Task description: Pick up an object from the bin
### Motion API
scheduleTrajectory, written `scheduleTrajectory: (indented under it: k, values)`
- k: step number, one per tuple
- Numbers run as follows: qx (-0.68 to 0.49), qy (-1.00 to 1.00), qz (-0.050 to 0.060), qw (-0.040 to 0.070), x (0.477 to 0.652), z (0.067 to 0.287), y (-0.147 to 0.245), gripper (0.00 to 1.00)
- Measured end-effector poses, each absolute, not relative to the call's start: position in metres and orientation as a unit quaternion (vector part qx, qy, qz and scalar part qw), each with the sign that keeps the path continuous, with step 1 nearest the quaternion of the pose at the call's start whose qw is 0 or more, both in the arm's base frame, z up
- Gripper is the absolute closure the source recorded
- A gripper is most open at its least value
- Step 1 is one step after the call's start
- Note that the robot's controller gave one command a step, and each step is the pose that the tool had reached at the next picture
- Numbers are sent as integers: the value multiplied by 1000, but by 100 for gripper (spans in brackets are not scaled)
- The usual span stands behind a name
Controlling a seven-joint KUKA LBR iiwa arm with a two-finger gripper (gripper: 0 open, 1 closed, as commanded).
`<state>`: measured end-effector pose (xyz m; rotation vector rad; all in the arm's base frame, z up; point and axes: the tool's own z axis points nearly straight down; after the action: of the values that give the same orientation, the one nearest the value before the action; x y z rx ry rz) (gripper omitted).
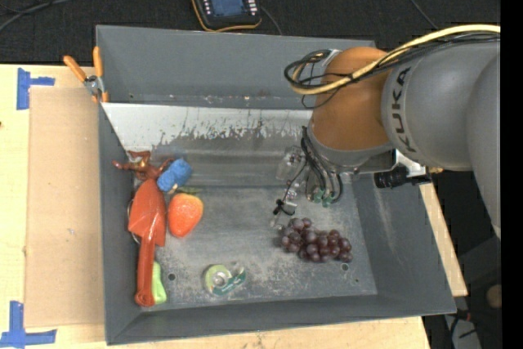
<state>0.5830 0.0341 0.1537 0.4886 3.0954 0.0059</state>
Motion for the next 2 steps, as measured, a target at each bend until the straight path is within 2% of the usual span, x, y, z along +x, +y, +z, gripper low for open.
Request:
scheduleTrajectory:
  k: [1, 2]
  values:
    - [161, 987, -1, -8, 577, 155, 32, 0]
    - [172, 985, 0, -3, 593, 172, 14, 0]
